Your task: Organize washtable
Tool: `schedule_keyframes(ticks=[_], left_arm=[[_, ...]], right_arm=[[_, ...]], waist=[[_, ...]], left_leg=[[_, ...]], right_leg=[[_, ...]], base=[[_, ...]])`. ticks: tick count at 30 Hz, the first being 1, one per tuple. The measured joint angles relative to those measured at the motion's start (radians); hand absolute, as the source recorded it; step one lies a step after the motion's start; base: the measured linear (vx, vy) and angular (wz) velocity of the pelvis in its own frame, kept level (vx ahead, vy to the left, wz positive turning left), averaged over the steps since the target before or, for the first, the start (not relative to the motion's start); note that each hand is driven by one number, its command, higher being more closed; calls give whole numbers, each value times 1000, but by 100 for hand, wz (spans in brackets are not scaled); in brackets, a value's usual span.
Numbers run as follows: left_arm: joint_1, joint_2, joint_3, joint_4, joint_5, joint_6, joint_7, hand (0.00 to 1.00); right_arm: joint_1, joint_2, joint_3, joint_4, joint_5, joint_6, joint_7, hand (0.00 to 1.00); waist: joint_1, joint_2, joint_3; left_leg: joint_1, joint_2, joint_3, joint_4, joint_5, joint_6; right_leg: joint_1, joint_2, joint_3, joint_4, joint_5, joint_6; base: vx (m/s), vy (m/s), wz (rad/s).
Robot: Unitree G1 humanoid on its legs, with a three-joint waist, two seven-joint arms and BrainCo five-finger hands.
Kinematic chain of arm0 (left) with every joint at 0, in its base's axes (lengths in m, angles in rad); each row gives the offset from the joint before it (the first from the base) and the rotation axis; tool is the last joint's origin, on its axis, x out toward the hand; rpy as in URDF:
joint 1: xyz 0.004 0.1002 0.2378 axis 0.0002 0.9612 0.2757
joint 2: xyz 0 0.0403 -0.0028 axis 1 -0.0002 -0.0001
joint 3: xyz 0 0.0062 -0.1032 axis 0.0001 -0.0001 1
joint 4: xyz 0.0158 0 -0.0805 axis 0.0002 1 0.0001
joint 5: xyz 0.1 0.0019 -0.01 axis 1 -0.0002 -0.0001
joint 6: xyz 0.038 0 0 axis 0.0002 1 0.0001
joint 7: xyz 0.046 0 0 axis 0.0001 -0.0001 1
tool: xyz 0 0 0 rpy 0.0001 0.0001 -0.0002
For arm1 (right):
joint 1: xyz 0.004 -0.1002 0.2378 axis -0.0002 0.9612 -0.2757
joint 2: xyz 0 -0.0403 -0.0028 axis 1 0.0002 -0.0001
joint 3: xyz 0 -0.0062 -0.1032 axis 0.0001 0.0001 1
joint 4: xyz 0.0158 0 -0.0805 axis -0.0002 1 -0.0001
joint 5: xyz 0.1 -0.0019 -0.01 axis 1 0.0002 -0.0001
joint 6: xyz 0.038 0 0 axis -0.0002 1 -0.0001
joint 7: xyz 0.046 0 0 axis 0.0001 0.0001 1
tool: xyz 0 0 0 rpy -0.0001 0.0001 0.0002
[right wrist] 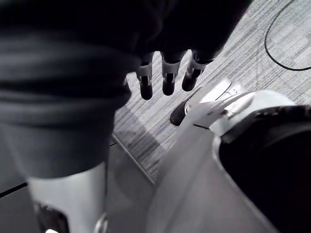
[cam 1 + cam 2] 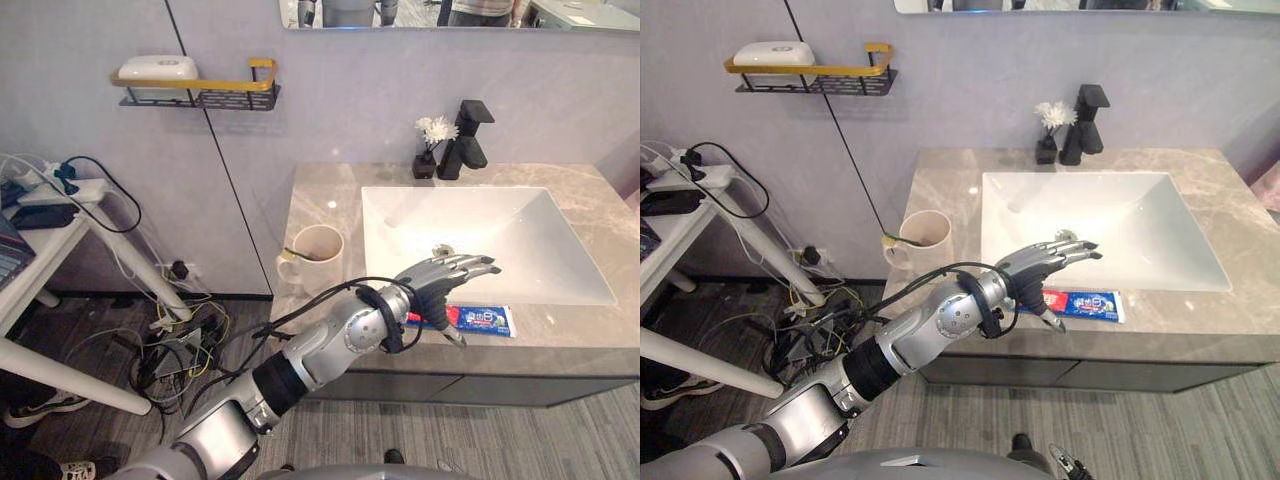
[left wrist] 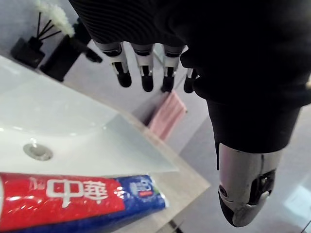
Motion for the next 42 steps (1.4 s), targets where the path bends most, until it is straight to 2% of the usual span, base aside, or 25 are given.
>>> schedule_keyframes(ticks=[4, 9, 16, 20, 21, 31, 35, 42], left_arm=[[11, 10, 3, 77, 20, 12, 0, 0], [53, 12, 8, 78, 36, 13, 0, 0], [69, 14, 8, 120, 36, 13, 0, 0], [69, 14, 8, 121, 37, 13, 5, 0], [69, 14, 8, 122, 37, 13, 9, 100], [66, 8, 10, 153, 36, -5, 57, 100], [40, -21, 36, 191, 36, -4, 75, 100], [13, -32, 48, 213, 36, -14, 79, 100]], right_arm=[[-1, -1, 0, 0, 0, 1, -1, 0], [-1, -2, 0, -1, 0, 1, -2, 0], [-11, -2, 1, -2, 0, 1, -2, 0], [-17, -2, 0, -2, 0, 1, -2, 0], [-22, -2, 0, -2, 0, 1, -2, 0], [-41, -3, -5, -2, 0, 1, -9, 0], [-82, 0, -6, -6, 0, -1, -8, 0], [-112, 11, -7, -8, 0, 0, -8, 0]], waist=[[-1, 0, 0], [-3, 0, 1], [-25, -1, 6], [-25, -4, 24], [-25, -4, 34], [-26, -6, 37], [-27, -6, 38], [-27, -3, 53]], left_leg=[[-1, 0, 0, -4, 0, 0], [0, 0, -1, -9, 0, 0], [2, 0, -6, -11, 0, -1], [5, 2, -3, -13, -1, -1], [5, 2, -1, -15, -1, -1], [6, 3, 16, -26, 0, -1], [6, 3, 16, -27, 0, -1], [14, 7, 28, -38, 0, -1]], right_leg=[[9, 0, -2, -22, 13, 1], [25, 1, -6, -58, 29, 0], [33, 1, -16, -62, 30, -1], [35, 3, -15, -63, 31, -2], [33, 3, -13, -63, 33, -2], [20, 5, 2, -63, 35, 0], [19, 5, 2, -64, 35, 0], [19, 9, 8, -64, 35, 0]], base=[[0, 0, 0], [0, 0, 0], [8, -1, 3], [-5, 0, -1], [-1, 1, -6], [11, 2, -4], [0, 0, 0], [21, 0, -4]])
